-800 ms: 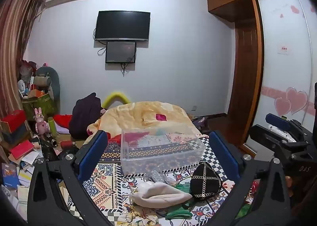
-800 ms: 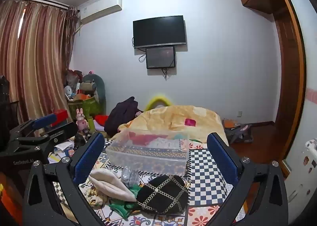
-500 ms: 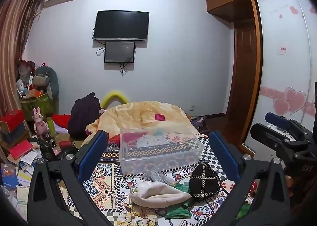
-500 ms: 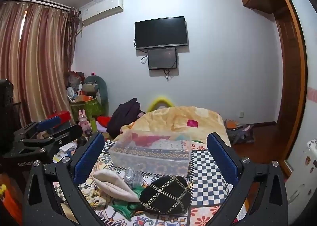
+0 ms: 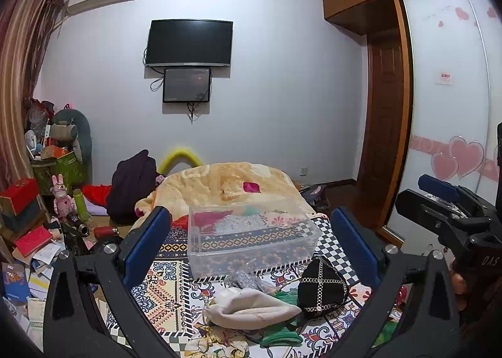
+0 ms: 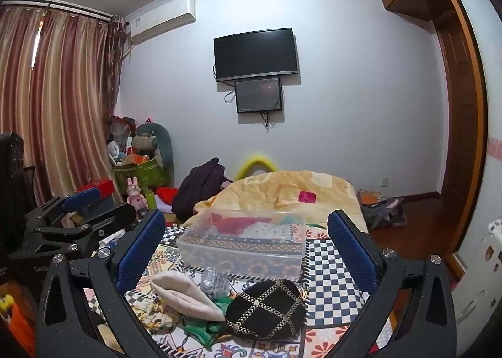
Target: Organize soft objects
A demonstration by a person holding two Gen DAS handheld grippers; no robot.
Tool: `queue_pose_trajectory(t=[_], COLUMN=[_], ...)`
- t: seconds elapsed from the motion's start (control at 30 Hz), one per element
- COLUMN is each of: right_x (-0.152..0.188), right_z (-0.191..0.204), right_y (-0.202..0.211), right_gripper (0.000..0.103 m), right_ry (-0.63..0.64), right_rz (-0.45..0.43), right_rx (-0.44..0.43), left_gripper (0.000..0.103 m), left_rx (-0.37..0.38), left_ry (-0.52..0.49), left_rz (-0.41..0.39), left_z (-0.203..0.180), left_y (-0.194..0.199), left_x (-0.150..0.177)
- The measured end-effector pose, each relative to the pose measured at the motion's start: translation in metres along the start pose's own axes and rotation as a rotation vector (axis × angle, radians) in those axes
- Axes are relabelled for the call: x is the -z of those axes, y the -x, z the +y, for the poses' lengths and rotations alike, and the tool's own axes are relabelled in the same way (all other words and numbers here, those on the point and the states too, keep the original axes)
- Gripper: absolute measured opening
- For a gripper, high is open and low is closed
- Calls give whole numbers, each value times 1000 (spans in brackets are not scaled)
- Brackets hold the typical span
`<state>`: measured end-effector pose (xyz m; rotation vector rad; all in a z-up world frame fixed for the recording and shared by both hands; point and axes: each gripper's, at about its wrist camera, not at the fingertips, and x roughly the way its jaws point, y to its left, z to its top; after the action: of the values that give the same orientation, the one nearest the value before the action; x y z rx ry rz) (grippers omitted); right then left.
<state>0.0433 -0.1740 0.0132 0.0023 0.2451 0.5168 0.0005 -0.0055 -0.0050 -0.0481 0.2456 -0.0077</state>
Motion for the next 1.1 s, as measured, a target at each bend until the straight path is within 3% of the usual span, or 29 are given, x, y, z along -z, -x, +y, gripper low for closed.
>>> queue_pose_trajectory(t=[1.1], right_x=[-4], right_z=[3], right_y=[2], right_gripper=[103], right_ry=[-6], right_rz=[-9], right_rx=[-13], left_gripper=[103], left_rx=[6], left_ry=[-11], left_rz=[0], left_z=[-3], left_y=[4], left_x=[-6])
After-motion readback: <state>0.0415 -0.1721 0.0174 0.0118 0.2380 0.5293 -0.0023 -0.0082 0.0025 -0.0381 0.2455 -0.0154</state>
